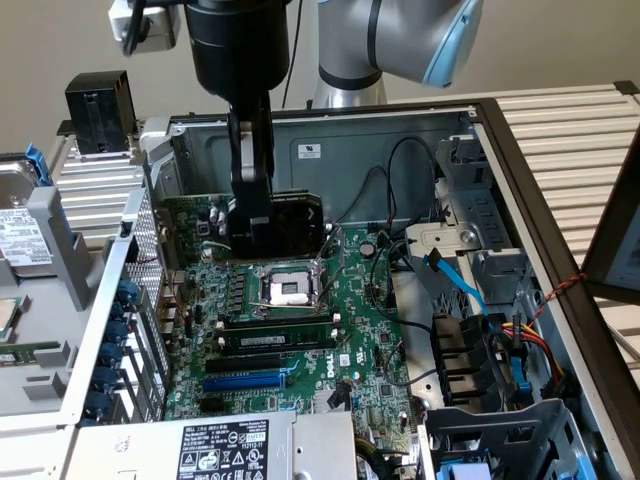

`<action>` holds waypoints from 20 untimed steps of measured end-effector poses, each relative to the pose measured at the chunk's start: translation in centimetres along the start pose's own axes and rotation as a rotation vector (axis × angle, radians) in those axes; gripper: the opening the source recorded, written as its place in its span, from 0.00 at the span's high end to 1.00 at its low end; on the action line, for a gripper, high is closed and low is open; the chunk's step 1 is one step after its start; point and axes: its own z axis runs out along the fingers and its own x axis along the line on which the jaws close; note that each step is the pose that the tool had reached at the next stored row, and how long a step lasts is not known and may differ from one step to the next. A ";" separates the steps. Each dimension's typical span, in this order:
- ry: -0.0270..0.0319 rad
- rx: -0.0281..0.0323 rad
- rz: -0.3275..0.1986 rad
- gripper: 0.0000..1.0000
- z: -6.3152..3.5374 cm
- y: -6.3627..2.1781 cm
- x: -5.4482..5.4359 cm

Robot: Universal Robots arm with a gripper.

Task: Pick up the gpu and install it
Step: 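Insert the gpu into the slot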

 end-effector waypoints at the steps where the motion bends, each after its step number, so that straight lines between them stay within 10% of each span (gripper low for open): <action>1: -0.0014 -0.0001 0.001 0.73 0.14 0.03 0.1; 20: -0.0049 0.0066 0.014 0.73 1.52 0.73 1.3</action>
